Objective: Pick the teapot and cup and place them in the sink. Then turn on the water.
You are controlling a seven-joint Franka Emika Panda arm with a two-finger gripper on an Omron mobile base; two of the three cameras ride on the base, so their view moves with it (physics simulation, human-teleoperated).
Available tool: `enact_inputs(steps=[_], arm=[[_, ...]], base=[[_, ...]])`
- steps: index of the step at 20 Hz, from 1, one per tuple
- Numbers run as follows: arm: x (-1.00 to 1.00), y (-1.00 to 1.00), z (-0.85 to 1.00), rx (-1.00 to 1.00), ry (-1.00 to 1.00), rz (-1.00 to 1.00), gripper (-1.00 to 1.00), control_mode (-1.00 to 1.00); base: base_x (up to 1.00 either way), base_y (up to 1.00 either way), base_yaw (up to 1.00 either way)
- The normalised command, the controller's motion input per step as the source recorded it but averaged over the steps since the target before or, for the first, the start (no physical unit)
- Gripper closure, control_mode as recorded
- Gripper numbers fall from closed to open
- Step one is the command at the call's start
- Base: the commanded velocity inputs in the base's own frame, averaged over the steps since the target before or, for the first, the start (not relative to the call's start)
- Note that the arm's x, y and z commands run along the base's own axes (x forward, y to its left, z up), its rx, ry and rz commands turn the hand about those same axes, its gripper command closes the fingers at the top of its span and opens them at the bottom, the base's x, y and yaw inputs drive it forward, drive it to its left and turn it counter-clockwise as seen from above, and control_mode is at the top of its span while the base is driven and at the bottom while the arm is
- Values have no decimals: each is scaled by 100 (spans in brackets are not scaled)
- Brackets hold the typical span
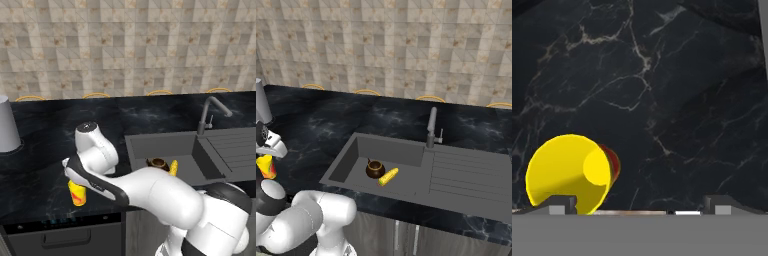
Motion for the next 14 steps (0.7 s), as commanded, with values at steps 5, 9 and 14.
enact_inputs(steps=[5, 9, 14], arm=[[19, 15, -19, 0, 0, 0, -100, -100], [25, 9, -17, 0, 0, 0, -100, -100], [23, 14, -18, 0, 0, 0, -100, -100]], base=[[0, 0, 0], [0, 0, 0], [0, 0, 0]])
